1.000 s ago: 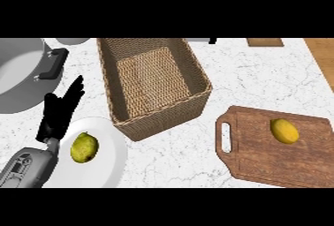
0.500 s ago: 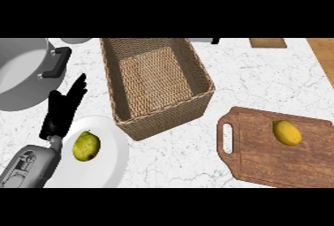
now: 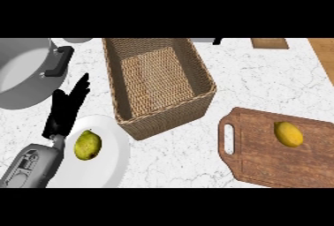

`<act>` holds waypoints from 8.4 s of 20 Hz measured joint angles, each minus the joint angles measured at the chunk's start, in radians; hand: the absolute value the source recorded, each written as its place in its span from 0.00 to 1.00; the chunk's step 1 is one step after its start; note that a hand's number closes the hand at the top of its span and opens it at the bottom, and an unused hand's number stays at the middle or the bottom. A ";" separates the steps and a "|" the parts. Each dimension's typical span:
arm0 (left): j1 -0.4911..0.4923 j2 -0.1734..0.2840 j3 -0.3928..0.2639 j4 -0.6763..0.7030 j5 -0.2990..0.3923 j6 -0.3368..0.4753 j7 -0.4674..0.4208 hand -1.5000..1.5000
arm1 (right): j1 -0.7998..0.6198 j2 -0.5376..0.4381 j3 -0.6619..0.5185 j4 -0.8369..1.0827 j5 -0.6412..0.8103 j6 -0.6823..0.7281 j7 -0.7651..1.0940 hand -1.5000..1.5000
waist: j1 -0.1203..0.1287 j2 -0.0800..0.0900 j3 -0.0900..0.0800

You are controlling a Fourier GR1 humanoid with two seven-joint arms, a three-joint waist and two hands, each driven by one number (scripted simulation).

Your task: Pick the lemon from the cutting board and place it in the basket

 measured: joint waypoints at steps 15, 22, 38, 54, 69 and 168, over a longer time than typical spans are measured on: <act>0.007 0.002 0.024 -0.036 -0.010 -0.023 0.031 0.50 | -0.169 0.164 0.185 0.238 0.097 -0.098 -0.060 0.00 | -0.001 -0.003 -0.001; 0.021 -0.020 0.033 -0.011 -0.032 -0.020 0.003 0.50 | -0.243 0.239 0.231 0.324 0.133 -0.131 -0.076 0.00 | -0.013 -0.004 -0.002; 0.058 -0.048 0.060 -0.032 -0.067 -0.035 -0.002 0.50 | -0.311 0.359 0.291 0.431 0.202 -0.177 -0.090 0.00 | -0.024 -0.008 -0.003; 0.074 -0.066 0.097 -0.075 -0.099 -0.062 0.037 0.50 | -0.322 0.447 0.318 0.498 0.274 -0.203 -0.086 0.00 | -0.028 -0.009 -0.003; 0.057 -0.094 0.122 -0.045 -0.137 -0.070 0.024 0.50 | -0.344 0.504 0.297 0.494 0.381 -0.365 -0.107 1.00 | -0.034 -0.013 -0.013; 0.044 -0.121 0.198 -0.039 -0.166 -0.142 0.030 0.50 | -1.260 1.096 0.426 0.603 0.304 -1.146 1.711 0.00 | -0.029 -0.013 -0.004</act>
